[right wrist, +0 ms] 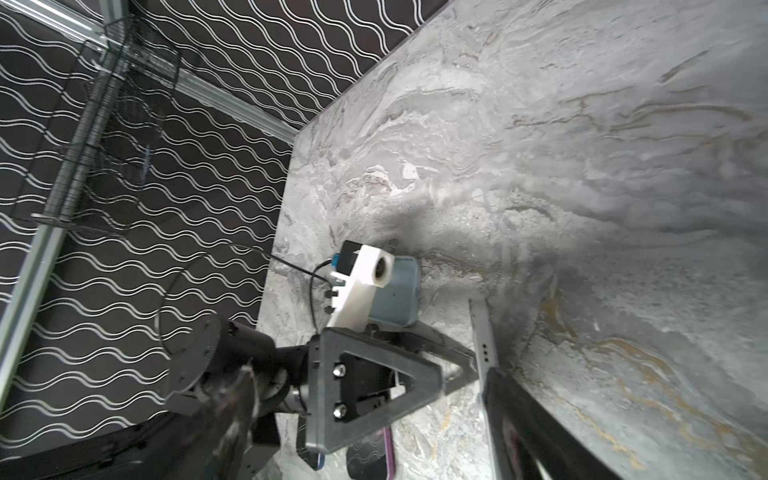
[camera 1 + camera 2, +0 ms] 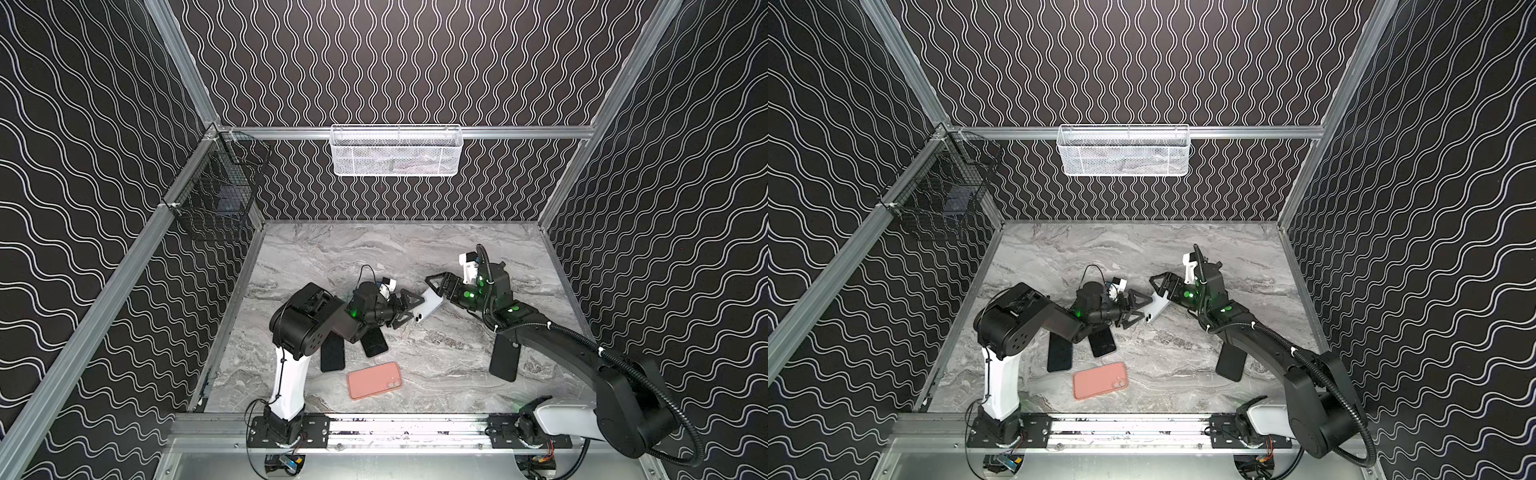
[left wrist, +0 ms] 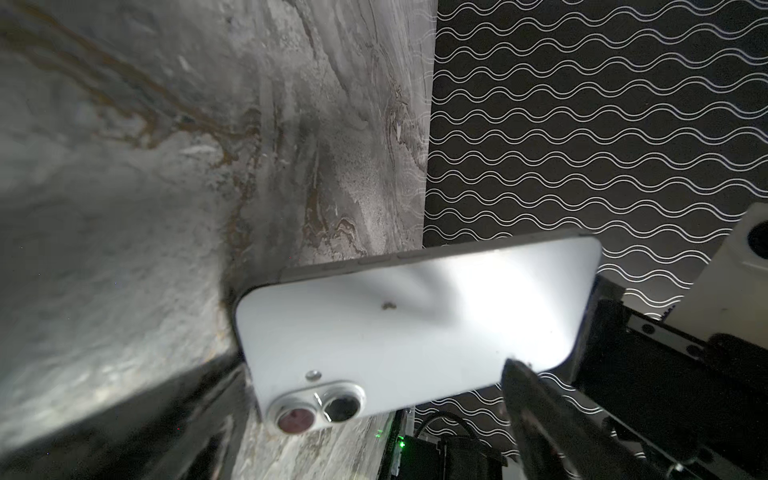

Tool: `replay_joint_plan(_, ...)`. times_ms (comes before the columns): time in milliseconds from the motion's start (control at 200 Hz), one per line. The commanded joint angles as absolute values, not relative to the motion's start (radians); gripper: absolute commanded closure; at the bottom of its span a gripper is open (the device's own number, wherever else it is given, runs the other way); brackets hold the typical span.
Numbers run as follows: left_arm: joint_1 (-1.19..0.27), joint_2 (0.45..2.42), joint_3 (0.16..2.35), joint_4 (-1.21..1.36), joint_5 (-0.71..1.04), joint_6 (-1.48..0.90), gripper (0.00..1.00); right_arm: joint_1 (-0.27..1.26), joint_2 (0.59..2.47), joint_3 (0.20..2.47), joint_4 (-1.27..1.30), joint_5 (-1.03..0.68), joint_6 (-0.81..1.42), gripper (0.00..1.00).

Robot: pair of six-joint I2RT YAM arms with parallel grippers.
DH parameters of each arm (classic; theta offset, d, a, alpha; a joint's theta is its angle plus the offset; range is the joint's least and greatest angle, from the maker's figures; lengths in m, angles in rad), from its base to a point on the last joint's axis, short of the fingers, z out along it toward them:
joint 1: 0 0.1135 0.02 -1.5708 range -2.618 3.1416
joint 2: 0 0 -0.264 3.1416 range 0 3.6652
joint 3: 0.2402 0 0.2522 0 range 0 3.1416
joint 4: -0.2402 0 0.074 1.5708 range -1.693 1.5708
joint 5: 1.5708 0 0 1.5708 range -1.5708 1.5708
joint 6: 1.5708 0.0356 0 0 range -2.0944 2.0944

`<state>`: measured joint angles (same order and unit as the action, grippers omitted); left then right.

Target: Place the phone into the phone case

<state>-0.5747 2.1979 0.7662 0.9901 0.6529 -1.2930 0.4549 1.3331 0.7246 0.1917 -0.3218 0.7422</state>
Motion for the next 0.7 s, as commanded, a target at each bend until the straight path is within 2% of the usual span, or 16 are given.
replay_joint_plan(0, -0.574, 2.197, 0.772, 0.808, 0.589, -1.215, 0.02, 0.461, 1.36, 0.696, -0.067, -0.394, 0.758, 0.11)
replay_joint_plan(521, -0.566, 2.178, 0.764, 0.735, 0.566, -1.172, 0.02, 0.459, 1.442, 0.608, -0.019, -0.361, 0.765, 0.1)
replay_joint_plan(696, -0.564, 2.141, 0.783, 0.607, 0.55, -1.113, 0.02, 0.46, 1.394, 0.635, -0.111, -0.303, 0.766, 0.07)
